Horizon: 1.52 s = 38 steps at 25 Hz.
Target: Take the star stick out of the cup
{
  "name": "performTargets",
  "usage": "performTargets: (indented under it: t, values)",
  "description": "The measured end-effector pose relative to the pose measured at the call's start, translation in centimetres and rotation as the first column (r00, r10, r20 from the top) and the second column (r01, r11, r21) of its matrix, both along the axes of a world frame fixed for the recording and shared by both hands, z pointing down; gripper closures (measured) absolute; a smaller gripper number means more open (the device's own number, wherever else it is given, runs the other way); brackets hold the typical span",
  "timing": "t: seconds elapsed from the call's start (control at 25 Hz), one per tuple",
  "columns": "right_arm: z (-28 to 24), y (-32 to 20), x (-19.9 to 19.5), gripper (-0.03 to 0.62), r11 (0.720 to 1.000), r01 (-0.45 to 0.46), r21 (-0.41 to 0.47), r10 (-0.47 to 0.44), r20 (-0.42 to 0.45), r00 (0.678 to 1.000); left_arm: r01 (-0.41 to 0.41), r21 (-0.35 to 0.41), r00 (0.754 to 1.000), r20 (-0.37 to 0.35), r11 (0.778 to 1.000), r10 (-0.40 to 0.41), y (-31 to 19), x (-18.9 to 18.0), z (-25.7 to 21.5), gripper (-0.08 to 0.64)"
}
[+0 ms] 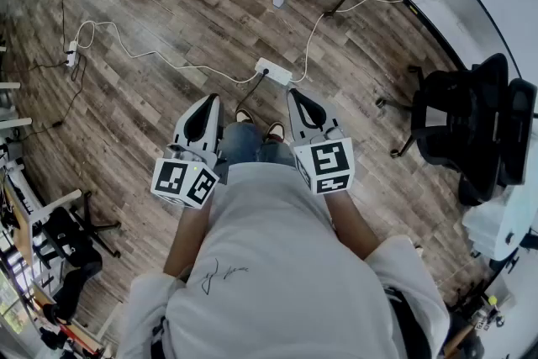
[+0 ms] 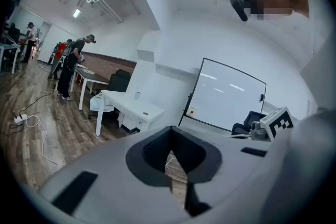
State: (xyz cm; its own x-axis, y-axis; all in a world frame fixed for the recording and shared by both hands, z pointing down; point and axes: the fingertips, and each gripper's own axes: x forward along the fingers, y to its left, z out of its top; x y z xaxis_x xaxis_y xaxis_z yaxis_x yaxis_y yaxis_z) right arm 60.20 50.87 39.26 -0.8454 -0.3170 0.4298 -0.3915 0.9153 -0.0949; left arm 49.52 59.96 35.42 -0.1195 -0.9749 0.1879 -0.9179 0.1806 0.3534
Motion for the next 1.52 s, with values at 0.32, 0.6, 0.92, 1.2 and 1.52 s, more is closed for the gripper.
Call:
performTargets:
  t: [0.32,0.6,0.92,1.2,1.52]
  values:
    - [0.1,1.7,-1.4,0.586,0.997,0.075,-0.008,-0.075,-0.004,0.997,0.017,-0.023,1.0,0.009,1.0,-0.017,0.8,-0.3,0.2,0.557]
    - [0.2,2.0,-5.6,0.584,0.983,0.174,-0.062,-0.171,0.052,0.984,0.027,-0.057,1.0,0.012,0.998,-0.026,-0.1,-3.3,1.1,0.557]
    - [-0.1,-1.0,-12.7,0.584,0.982,0.18,-0.049,-0.179,0.026,0.984,-0.033,-0.068,0.997,0.072,0.997,0.038,-5.2,-8.9,1.2,0.557]
    - [-1.8,-3.5,-20.7,0.584,0.99,0.138,-0.042,-0.137,0.028,0.99,-0.097,-0.063,0.993,0.062,0.993,0.101,-8.4,-16.7,-0.2,0.557]
    - [-2.9,-4.6,-30.8,0.584,0.993,0.115,-0.013,-0.115,0.028,0.993,-0.133,-0.056,0.988,0.07,0.99,0.137,-9.8,-26.3,-1.0,0.557]
